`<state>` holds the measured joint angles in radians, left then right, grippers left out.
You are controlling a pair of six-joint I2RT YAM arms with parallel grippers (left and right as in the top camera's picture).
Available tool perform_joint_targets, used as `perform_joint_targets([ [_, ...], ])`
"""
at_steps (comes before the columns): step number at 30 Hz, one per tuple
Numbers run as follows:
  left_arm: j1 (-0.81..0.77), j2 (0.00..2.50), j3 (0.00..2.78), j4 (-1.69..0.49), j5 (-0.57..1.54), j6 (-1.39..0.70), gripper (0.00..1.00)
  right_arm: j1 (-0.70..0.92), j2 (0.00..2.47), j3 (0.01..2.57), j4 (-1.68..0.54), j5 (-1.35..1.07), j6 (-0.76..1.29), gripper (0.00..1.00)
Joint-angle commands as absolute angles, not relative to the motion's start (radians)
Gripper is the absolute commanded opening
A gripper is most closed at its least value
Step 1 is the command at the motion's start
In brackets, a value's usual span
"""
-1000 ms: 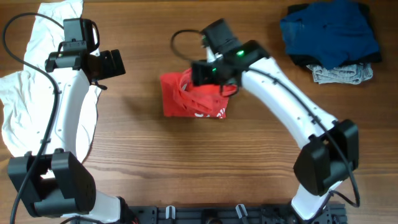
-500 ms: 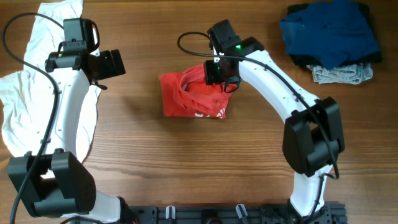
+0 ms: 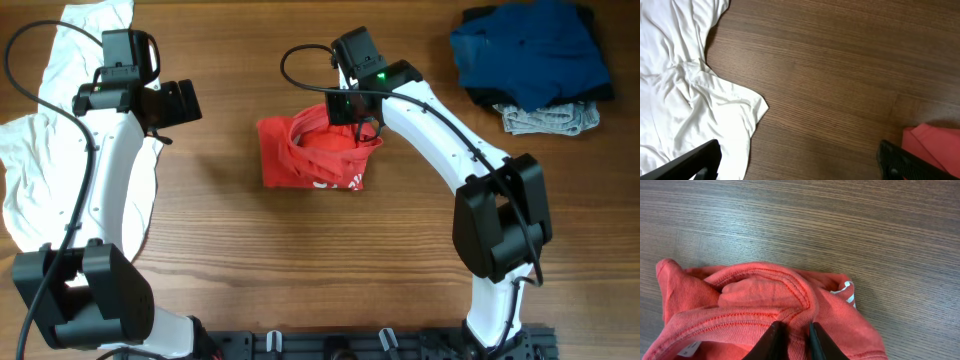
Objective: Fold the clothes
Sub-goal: 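Press the folded bundle down and lift the right gripper away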
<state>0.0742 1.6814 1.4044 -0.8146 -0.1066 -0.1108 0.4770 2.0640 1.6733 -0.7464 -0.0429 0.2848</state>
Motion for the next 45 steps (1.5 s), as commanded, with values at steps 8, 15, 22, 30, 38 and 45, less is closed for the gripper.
perform_joint_targets([
  [8, 0.077, 1.682, 1.412, -0.812, -0.101, -0.114, 1.0, 0.479, 2.078, 1.709, -0.733, -0.112, 0.263, 0.04],
  [15, 0.077, 1.682, 1.412, -0.804, -0.101, -0.114, 1.0, 0.529, 2.078, 1.822, -0.65, -0.212, 0.287, 0.04],
  [22, 0.077, 1.682, 1.412, -0.797, -0.101, -0.114, 1.0, 0.612, 2.1, 1.821, -0.514, -0.207, 0.373, 0.04],
  [30, 0.077, 1.682, 1.412, -0.797, -0.101, -0.114, 1.0, 0.635, 2.099, 1.831, -0.464, -0.211, 0.367, 0.36],
  [38, 0.077, 1.682, 1.412, -0.804, -0.101, -0.114, 1.0, 0.564, 1.973, 1.884, -0.831, -0.207, 0.366, 0.84],
  [45, 0.077, 1.682, 1.412, -0.805, -0.077, -0.114, 1.0, 0.536, 1.949, 1.856, -1.199, -0.203, 0.366, 0.84],
])
